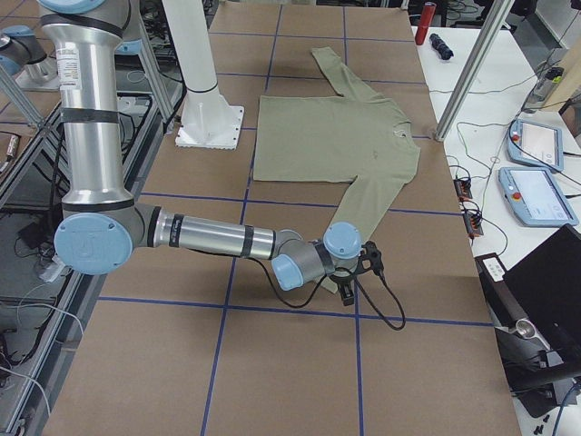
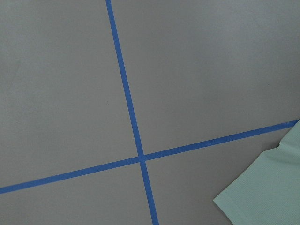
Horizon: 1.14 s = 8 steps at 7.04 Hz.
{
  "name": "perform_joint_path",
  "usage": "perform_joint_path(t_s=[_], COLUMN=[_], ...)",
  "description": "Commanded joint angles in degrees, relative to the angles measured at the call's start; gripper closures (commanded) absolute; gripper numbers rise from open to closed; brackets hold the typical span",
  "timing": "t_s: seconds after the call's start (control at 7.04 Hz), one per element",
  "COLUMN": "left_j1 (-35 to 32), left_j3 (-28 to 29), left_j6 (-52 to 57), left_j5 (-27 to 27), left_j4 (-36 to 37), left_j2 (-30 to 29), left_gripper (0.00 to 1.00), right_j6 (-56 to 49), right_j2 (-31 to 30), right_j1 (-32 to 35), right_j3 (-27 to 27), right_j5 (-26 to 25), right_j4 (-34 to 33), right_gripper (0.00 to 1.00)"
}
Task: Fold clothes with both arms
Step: 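Lower the right gripper onto the sleeve cuff nearest it and grasp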
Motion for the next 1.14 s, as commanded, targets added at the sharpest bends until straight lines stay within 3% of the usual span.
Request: perform_joint_path(t_s=[0.0,0.14,0.99], left_j1=[0.3,0.3,0.3], left_j3=[0.5,1.1,1.2], left_j6=[0.0,-0.4,-0.6], left_j5=[1.3,1.2,1.1], left_j4=[-7.4,-10.2,-10.3], left_j2=[2.4,2.9,2.8], left_gripper=[0.00,0.00,0.00], right_j6=[7.6,8.0,8.2], right_j2=[0.2,0.0,-2.3], right_j1=[-5.7,-7.6,-10.0], right_j3=[-0.8,-0.8,-0.9], right_j5=[-3.0,-4.4,-4.5], right_j4=[6.4,6.4,6.2], right_gripper=[0.00,0.00,0.00])
